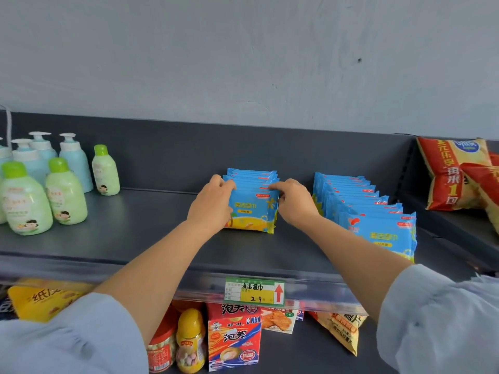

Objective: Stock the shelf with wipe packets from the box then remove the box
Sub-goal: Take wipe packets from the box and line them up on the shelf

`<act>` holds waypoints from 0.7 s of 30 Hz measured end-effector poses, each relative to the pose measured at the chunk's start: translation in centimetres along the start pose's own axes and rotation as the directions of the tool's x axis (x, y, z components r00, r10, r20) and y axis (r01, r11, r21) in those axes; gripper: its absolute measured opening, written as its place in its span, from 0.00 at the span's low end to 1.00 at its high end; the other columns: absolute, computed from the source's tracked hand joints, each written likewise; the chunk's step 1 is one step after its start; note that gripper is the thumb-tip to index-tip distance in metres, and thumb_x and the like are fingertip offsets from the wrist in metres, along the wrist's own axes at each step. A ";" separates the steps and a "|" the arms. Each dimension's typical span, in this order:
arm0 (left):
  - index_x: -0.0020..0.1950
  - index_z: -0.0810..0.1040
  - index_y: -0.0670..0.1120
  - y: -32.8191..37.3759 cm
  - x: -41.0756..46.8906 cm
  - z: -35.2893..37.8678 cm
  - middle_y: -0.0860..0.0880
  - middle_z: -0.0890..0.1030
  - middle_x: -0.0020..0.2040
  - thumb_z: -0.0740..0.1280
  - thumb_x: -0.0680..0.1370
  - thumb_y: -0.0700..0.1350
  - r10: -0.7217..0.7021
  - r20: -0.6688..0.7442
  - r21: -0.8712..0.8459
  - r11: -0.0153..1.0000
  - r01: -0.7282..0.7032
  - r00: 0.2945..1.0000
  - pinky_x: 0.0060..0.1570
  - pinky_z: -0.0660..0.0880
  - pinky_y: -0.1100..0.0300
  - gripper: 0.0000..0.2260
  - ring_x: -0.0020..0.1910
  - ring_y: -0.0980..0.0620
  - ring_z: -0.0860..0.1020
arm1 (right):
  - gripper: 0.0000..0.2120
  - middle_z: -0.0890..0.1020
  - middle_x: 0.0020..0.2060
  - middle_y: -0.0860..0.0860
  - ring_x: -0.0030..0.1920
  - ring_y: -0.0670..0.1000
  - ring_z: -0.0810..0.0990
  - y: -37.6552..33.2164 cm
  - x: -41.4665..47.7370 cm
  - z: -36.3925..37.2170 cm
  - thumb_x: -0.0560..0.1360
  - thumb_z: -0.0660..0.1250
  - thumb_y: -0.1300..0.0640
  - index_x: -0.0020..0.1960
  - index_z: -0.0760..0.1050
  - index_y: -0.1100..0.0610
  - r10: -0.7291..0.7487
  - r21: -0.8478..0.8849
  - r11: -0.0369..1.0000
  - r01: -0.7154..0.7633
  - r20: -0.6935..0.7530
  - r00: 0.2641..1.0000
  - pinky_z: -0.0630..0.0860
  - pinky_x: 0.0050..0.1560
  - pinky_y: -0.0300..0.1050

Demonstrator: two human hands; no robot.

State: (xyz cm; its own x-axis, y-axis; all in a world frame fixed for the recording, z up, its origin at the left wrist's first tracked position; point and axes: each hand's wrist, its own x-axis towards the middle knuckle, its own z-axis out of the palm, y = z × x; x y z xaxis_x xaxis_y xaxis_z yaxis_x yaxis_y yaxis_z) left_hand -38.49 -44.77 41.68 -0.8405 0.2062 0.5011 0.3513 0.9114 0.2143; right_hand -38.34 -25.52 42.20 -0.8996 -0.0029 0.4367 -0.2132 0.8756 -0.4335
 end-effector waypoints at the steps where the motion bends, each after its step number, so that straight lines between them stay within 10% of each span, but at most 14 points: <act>1: 0.68 0.68 0.46 0.0 -0.1 0.0 0.49 0.67 0.61 0.70 0.75 0.42 0.008 0.004 0.018 1.000 -0.008 1.000 0.47 0.78 0.54 0.23 0.53 0.52 0.72 | 0.22 0.73 0.60 0.52 0.61 0.51 0.74 0.0 -0.1 0.0 0.77 0.61 0.68 0.69 0.71 0.54 0.003 -0.004 1.000 -0.003 0.004 1.000 0.77 0.59 0.45; 13: 0.72 0.62 0.44 0.8 -1.4 -0.1 0.47 0.62 0.74 0.70 0.75 0.51 0.147 0.001 0.284 0.948 -0.141 0.989 0.68 0.62 0.53 0.30 0.74 0.47 0.57 | 0.29 0.68 0.67 0.53 0.66 0.55 0.67 -1.6 -3.5 -1.4 0.75 0.63 0.64 0.74 0.61 0.54 0.038 -0.159 0.987 -0.034 0.021 0.999 0.73 0.59 0.50; 21: 0.68 0.67 0.43 3.2 -4.8 -2.1 0.48 0.71 0.67 0.68 0.77 0.48 0.128 0.021 0.204 0.970 -0.129 0.992 0.61 0.70 0.53 0.22 0.66 0.49 0.68 | 0.28 0.68 0.68 0.54 0.67 0.56 0.66 -1.7 -8.3 -3.5 0.75 0.63 0.60 0.74 0.61 0.54 -0.002 -0.220 0.975 0.016 0.064 0.998 0.72 0.60 0.52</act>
State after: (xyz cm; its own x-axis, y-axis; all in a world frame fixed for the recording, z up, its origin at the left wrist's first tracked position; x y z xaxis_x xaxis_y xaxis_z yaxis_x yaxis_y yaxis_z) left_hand -32.51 -43.54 41.71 -0.7973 0.3285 0.5063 0.3658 0.9303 -0.0276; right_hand -29.22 -25.33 42.05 -0.9217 -0.0359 0.3862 -0.1388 0.9603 -0.2421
